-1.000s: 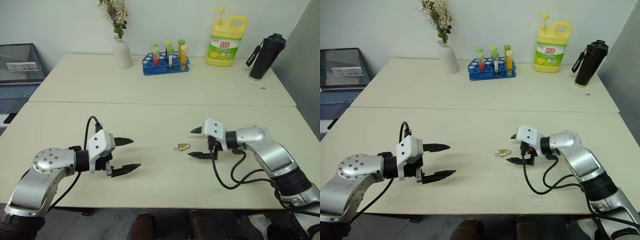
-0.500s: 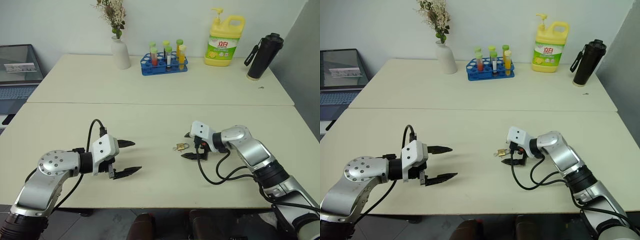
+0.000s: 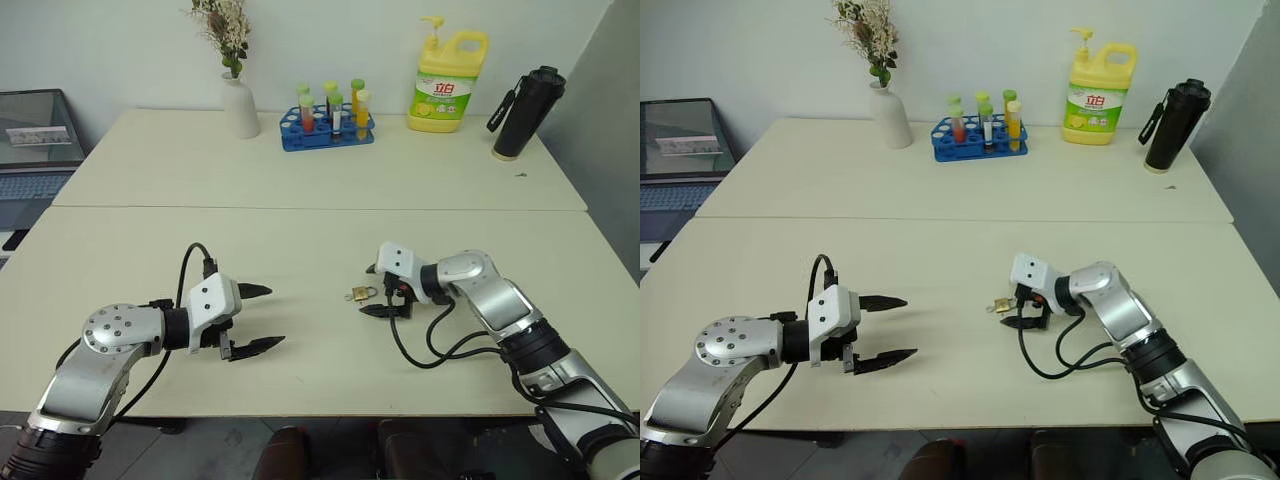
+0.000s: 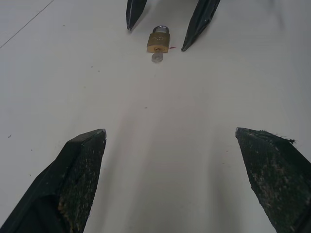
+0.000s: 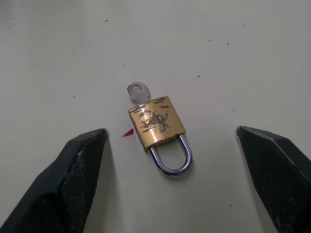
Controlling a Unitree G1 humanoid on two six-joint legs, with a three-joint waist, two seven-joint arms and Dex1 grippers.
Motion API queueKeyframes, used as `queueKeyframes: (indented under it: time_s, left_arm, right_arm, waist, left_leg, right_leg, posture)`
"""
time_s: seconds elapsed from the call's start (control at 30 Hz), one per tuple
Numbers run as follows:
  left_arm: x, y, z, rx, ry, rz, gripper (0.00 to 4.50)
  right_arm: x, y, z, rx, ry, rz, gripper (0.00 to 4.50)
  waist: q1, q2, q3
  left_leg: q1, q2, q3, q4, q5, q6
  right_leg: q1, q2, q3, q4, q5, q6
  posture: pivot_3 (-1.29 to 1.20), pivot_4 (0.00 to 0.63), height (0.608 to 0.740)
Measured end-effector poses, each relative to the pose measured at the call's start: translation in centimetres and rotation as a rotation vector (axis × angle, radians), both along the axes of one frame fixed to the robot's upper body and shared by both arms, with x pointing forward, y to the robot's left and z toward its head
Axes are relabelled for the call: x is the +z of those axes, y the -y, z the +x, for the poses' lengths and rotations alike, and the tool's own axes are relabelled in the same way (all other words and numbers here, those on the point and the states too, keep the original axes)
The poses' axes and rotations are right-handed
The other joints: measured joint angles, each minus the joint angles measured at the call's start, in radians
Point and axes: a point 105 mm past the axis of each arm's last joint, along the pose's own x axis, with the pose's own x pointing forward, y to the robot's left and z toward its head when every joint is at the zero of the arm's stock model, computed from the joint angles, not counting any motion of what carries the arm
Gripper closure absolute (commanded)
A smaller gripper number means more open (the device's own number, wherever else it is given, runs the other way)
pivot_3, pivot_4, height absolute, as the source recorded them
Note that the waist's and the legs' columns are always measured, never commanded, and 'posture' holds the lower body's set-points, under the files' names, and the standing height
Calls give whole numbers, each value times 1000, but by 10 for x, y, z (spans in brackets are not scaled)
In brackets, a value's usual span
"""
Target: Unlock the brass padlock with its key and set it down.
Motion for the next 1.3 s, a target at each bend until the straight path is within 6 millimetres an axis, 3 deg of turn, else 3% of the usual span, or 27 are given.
queueKeyframes:
  time_s: [0.23,0.3,0.73,0.87,1.07,1.3]
  left_arm:
    - [-2,-1,0,-4,6,6,0]
    - [-2,-1,0,-6,11,9,0]
    - [-7,0,4,27,-6,-31,0]
    - [-2,5,12,72,-17,-101,0]
    - [24,21,33,98,-38,-224,0]
    - [54,46,46,50,-62,-321,0]
  right_arm:
    - [-3,-11,-4,28,-15,12,3203]
    - [-3,-11,-4,29,-16,12,3563]
    - [5,11,-10,53,162,-72,3561]
    - [20,21,-19,69,319,-79,3561]
    - [36,41,-25,-48,635,-74,3561]
    - [60,44,-31,-22,1064,-167,3561]
  waist:
    - [1,0,0]
    - [1,0,0]
    - [3,0,0]
    - [5,0,0]
    - [6,-1,0]
    - [1,-1,0]
  left_leg:
    - [0,0,0,0,0,0]
    - [0,0,0,0,0,0]
    - [0,0,0,0,0,0]
    - [-1,0,-1,0,0,0]
    - [-1,-1,-2,1,0,0]
    - [-1,-1,-1,1,1,-2]
  right_leg:
    - [0,0,0,0,0,0]
    - [0,0,0,0,0,0]
    - [0,0,0,0,0,0]
    - [0,0,0,0,0,0]
    - [1,0,-1,0,0,0]
    - [0,1,0,1,0,0]
  posture:
    - [0,150,740]
    - [0,150,740]
    - [0,150,740]
    - [0,150,740]
    - [0,150,740]
    - [0,150,740]
